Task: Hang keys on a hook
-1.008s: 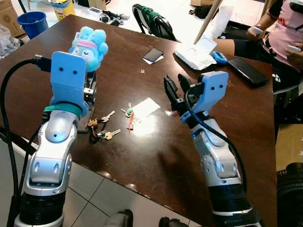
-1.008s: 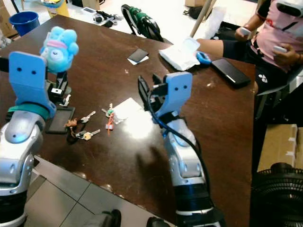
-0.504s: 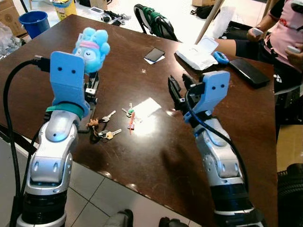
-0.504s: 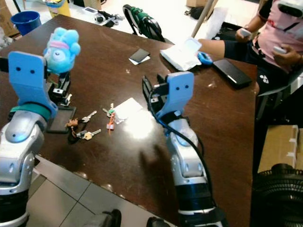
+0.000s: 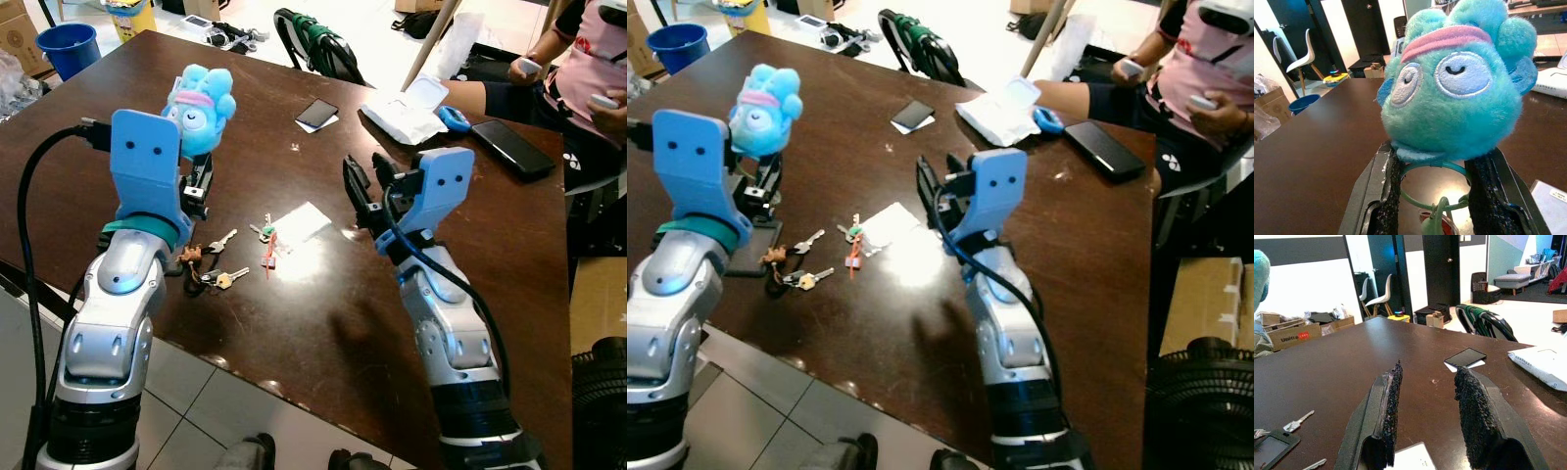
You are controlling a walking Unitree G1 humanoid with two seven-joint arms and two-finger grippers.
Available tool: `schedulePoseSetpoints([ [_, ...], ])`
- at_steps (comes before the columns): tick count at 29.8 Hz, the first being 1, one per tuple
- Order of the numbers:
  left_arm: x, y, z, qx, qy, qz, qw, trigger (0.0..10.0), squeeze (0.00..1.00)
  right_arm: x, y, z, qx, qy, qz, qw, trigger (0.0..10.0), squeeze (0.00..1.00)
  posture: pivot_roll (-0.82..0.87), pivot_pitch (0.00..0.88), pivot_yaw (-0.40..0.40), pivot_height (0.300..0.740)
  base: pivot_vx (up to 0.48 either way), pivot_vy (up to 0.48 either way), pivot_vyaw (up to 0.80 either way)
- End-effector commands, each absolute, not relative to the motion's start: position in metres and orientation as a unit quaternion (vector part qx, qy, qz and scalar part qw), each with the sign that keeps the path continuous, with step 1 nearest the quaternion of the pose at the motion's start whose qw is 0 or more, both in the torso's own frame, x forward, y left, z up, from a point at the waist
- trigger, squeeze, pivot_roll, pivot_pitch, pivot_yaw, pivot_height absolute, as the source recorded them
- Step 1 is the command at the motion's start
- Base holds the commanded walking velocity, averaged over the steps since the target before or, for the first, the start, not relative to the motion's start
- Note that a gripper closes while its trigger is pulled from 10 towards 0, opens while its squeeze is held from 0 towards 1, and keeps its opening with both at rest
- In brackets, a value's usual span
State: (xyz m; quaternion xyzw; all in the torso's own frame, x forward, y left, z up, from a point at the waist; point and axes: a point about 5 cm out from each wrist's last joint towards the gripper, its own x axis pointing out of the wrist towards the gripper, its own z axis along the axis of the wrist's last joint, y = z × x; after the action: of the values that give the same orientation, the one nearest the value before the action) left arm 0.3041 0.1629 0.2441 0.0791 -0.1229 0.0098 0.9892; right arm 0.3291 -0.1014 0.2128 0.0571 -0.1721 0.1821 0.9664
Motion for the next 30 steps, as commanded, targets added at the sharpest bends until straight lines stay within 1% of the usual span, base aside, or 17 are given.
schedulePoseSetpoints([
  [1,0.305,0.1645,0.2388,0.085,-0.11,0.013,0.99,10.0,0.0,0.3286,-0.1,0.2111,0.055,-0.17,0.184,0.967,10.0,0.0,0.12,0.062,0.1,0.74,-0.322,0.0,0.0],
  [30,0.3061,0.1651,0.2394,0.088,-0.11,0.013,0.99,10.0,0.0,0.3295,-0.0984,0.2116,0.042,-0.17,0.187,0.967,10.0,0.0,0.12,0.063,0.101,0.74,-0.316,0.0,0.0],
])
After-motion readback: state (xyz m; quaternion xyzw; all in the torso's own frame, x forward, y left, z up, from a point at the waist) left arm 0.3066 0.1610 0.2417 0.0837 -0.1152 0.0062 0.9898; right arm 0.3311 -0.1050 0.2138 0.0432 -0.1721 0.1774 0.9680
